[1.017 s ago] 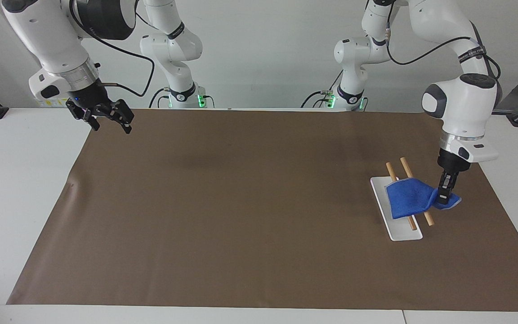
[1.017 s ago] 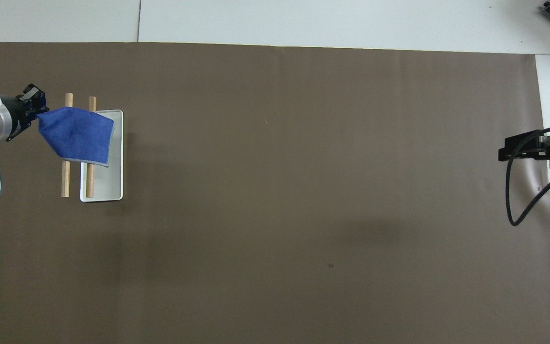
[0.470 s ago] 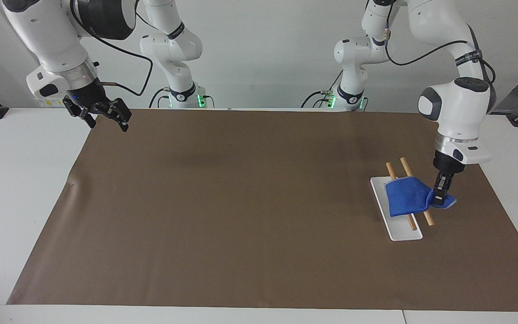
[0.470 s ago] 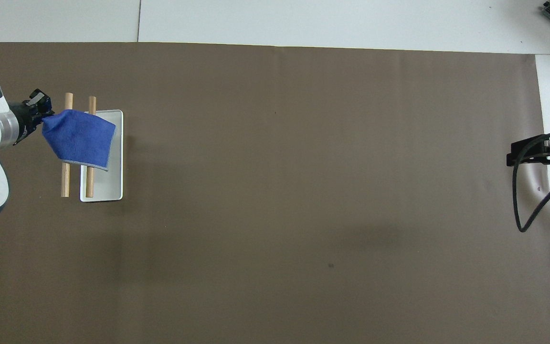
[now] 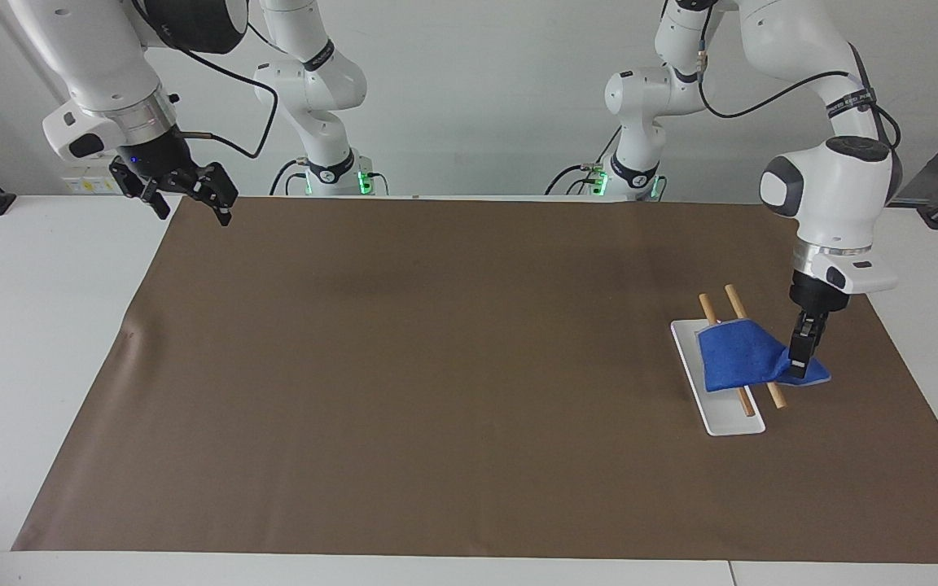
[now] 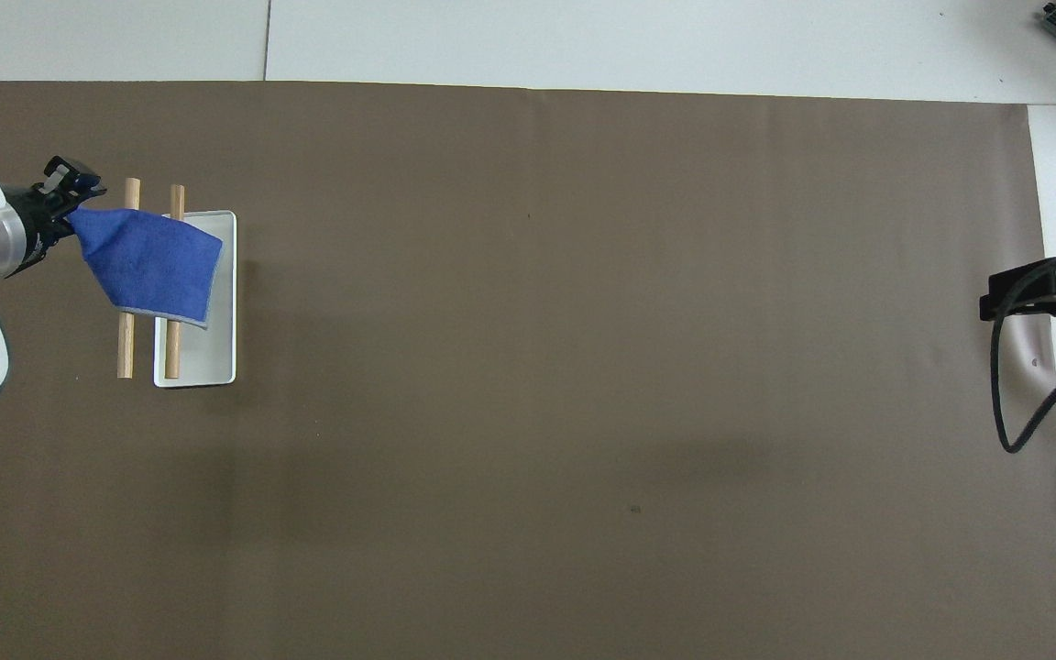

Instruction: Right arm passes towel to left arm to hang

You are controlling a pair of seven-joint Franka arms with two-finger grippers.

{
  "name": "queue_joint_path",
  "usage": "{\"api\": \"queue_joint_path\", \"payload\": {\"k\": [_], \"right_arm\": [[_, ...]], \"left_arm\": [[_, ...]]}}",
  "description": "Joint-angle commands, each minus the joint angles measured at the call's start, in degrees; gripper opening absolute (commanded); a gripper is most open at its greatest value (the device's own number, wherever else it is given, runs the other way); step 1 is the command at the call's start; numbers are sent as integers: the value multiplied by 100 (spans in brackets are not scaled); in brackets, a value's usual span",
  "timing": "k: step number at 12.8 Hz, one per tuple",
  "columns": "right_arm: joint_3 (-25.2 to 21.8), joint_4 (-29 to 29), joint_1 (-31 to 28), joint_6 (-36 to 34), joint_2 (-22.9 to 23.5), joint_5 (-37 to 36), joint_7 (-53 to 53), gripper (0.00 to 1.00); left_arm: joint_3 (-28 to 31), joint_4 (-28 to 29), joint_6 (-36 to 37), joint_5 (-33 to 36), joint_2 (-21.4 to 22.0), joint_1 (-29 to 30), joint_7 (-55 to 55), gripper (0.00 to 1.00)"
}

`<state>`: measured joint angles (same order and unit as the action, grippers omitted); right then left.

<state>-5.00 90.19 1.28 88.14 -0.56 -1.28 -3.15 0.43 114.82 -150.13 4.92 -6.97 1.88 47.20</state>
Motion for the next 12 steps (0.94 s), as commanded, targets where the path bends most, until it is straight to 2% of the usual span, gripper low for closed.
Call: {"api": "queue_joint_path", "payload": {"k": [1,5,8,10,12], "right_arm": [[25,78,-31,-16,-67,145,69,100],[7,104,-31,11,-67,145,60,100],[-1,95,-40,2,-67,145,86,100],[-1,95,-40,-7,-67,145,86,100],[-1,95,-40,-7,-67,145,86,100]], "left_arm": [[45,-196,-17,9,-103,-12,9,85],[54,-494,202,0,-209,-3,0,87],[28,-1056,1236,35,-331,-21,-114,86],[-7,-1285,1774,62,-358,-30,-560,85],[-130,-1653,2484,44,-437,-30,-1122,79]]}}
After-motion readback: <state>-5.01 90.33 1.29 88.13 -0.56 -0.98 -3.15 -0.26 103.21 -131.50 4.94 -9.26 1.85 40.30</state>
